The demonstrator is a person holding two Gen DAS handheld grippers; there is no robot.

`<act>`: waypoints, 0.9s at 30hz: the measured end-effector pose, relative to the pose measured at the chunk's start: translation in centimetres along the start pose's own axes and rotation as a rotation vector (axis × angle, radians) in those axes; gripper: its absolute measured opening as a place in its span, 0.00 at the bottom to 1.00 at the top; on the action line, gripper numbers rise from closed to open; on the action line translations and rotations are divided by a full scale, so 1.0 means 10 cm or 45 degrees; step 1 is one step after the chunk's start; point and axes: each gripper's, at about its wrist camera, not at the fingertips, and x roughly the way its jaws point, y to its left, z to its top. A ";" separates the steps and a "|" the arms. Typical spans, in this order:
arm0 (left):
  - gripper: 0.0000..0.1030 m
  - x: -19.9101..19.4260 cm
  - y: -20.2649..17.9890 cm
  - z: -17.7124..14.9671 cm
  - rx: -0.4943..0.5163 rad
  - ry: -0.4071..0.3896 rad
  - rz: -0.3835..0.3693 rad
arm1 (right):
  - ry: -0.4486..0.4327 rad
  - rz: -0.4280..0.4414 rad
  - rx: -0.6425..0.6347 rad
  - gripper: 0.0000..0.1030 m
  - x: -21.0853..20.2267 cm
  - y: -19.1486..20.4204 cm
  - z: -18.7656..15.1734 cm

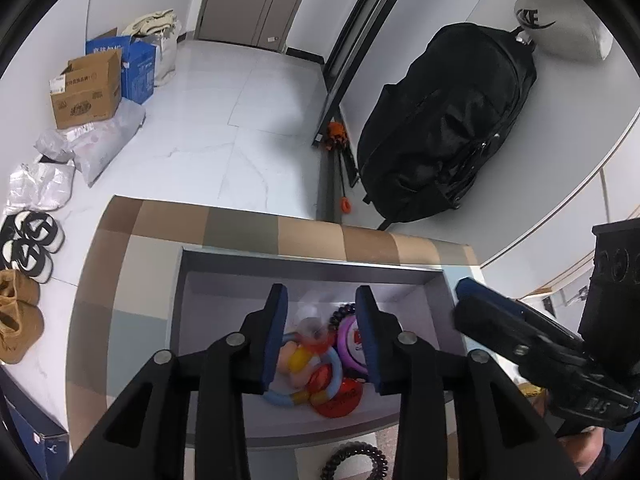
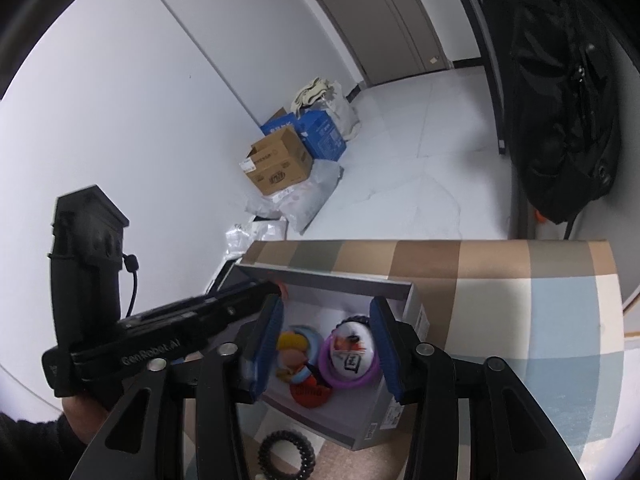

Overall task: Organize jewelry
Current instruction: 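Lower both items into the box and open both tools, then withdraw both tools from the box toward the black coiled bracelet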

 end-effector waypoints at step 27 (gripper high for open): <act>0.74 -0.44 -0.21 -0.29 0.126 -0.188 0.045 | -0.124 -0.073 0.033 0.94 -0.40 -0.07 -0.25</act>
